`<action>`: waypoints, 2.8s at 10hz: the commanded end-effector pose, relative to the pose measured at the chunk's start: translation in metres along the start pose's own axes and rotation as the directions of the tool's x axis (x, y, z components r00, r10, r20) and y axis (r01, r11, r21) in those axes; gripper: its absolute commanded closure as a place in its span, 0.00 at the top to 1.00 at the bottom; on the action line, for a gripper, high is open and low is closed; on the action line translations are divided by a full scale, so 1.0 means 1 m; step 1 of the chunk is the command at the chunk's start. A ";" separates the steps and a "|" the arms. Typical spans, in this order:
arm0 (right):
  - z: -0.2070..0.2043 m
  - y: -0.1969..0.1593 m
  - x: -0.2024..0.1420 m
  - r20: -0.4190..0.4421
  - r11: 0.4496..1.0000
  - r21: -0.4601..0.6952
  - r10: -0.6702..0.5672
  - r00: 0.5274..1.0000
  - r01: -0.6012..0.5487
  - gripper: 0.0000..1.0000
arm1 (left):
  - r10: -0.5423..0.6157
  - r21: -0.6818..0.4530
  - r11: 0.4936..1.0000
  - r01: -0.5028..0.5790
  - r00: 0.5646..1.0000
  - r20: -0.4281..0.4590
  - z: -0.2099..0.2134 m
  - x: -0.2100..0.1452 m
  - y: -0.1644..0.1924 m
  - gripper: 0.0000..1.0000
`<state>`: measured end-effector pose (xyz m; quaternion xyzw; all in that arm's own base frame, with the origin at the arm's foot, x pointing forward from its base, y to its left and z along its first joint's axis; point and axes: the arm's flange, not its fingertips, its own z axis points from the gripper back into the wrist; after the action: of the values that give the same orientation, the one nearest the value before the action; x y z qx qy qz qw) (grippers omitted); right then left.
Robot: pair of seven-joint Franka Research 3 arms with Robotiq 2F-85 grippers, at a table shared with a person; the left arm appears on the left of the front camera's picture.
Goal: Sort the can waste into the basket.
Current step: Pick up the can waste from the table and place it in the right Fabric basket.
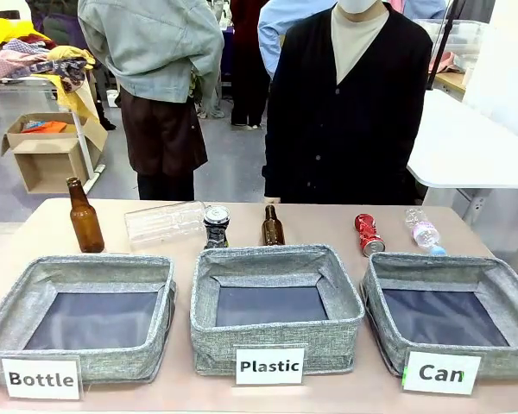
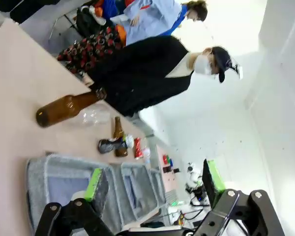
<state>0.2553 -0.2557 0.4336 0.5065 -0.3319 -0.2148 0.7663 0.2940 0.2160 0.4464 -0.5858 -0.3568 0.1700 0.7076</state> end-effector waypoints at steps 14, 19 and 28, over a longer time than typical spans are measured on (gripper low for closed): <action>-0.197 0.167 -0.028 -0.427 0.717 -0.450 0.350 0.834 -0.532 1.00 | -0.024 0.023 0.999 0.025 0.999 -0.048 0.014 -0.006 0.003 1.00; -0.235 0.181 -0.056 -0.478 0.645 -0.459 0.401 0.782 -0.611 1.00 | -0.024 0.023 0.999 0.025 0.999 -0.048 0.014 -0.006 0.003 1.00; -0.411 0.145 -0.027 -0.643 0.457 -0.621 0.169 0.747 -0.637 1.00 | -0.024 0.023 0.999 0.025 0.999 -0.048 0.014 -0.006 0.003 1.00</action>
<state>0.5129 0.0739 0.4414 0.0622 -0.1175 0.0131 0.9910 0.2816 0.2217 0.4421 -0.5759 -0.3385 0.1613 0.7264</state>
